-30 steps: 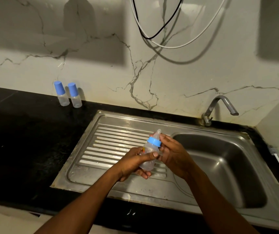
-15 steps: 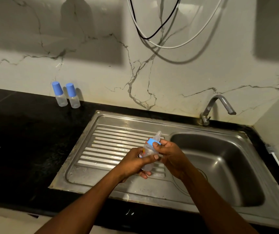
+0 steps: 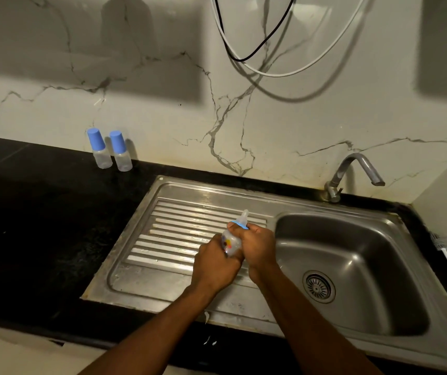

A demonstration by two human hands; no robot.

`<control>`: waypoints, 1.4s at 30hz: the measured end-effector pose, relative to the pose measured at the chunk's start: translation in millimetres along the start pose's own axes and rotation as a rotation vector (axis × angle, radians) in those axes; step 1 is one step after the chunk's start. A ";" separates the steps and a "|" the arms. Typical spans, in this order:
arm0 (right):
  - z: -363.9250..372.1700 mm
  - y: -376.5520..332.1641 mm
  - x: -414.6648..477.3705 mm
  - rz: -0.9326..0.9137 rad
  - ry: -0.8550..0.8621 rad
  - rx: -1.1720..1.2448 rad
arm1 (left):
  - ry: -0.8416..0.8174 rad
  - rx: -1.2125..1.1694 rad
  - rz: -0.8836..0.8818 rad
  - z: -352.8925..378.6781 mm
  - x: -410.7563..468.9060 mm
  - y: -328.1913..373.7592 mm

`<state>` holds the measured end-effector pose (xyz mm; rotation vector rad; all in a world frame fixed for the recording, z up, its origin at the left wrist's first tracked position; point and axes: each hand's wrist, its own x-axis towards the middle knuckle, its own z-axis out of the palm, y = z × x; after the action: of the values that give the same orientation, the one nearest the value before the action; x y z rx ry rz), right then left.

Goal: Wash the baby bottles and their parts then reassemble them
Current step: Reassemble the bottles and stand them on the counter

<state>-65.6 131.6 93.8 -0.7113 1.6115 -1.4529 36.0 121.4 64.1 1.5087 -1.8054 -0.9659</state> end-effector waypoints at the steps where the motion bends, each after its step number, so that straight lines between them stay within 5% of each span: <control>1: 2.1 -0.6 1.2 -0.008 -0.044 -0.014 | -0.001 -0.006 -0.005 -4.1 1.1 -3.9; 4: -0.2 -2.8 9.3 0.101 -0.338 0.130 | -0.051 -0.191 -0.103 -23.5 9.3 -21.3; 6: -0.9 4.7 22.9 0.146 -0.355 0.217 | -0.048 -0.402 -0.200 -39.0 13.4 -34.1; 10: 4.1 42.9 46.5 -0.107 -0.173 -0.293 | -0.009 -0.491 -0.274 -61.4 13.1 -61.8; 14: 12.3 86.6 54.1 -0.262 -0.436 -0.754 | 0.000 -0.512 -0.277 -70.5 7.6 -82.4; 19: 26.7 116.7 58.8 -0.283 -0.373 -0.842 | -0.059 -0.508 -0.236 -73.6 4.5 -94.6; 24: 36.7 89.9 59.6 -0.278 -0.292 -0.531 | -0.139 -0.570 -0.183 -74.3 3.3 -87.4; 29: 43.3 23.3 67.5 0.172 -0.408 0.318 | -0.233 -0.640 -0.167 -65.5 3.3 -74.8; 42: 25.5 -8.8 46.2 0.093 -0.621 0.205 | -0.286 -0.708 -0.130 -47.9 7.4 -32.4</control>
<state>-67.5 78.1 93.3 -0.8494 0.9908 -1.1533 91.4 103.6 64.1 1.0754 -1.3151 -1.7293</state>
